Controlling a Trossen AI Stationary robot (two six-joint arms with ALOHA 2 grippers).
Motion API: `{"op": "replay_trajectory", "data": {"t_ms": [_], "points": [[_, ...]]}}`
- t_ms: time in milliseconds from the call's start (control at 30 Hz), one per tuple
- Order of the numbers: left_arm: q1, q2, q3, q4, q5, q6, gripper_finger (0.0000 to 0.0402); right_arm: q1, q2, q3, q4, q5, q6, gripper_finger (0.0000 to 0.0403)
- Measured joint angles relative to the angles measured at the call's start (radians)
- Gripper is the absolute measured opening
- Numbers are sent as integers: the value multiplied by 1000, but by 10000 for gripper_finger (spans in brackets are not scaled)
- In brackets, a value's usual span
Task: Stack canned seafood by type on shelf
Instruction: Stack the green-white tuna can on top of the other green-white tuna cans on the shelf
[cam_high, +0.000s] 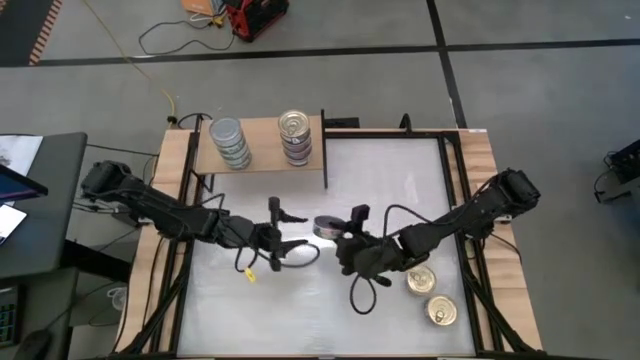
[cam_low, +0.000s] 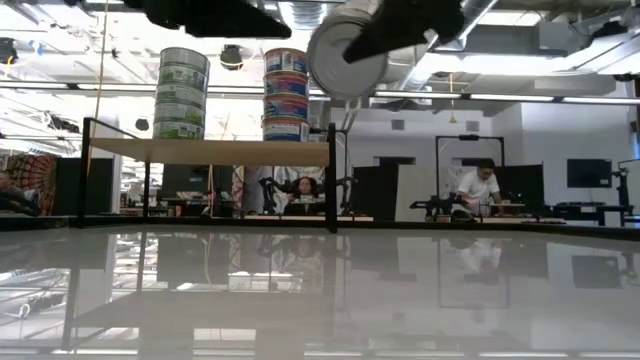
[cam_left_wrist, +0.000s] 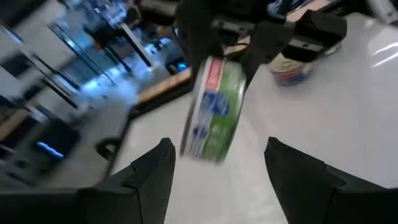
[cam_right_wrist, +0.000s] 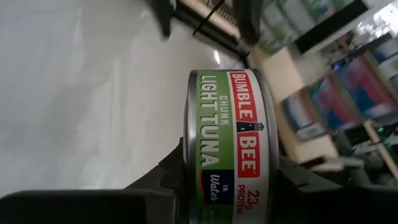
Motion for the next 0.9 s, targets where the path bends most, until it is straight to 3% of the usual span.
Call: {"op": "replay_trajectory", "data": {"t_ms": [167, 300, 533, 700, 900], "points": [[-23, 67, 68, -12, -110, 130, 259, -14, 0, 0, 113, -3, -105, 163], [-23, 115, 105, -22, -140, 193, 275, -12, 0, 0, 181, -6, -180, 167], [-23, 148, 138, -21, -234, 254, 271, -12, 0, 0, 208, -35, -216, 154], [-23, 149, 138, -22, -234, 301, 231, -12, 0, 0, 245, -36, -220, 181], [-23, 149, 138, -25, -238, 313, 129, -12, 0, 0, 264, -63, -238, 182]]}}
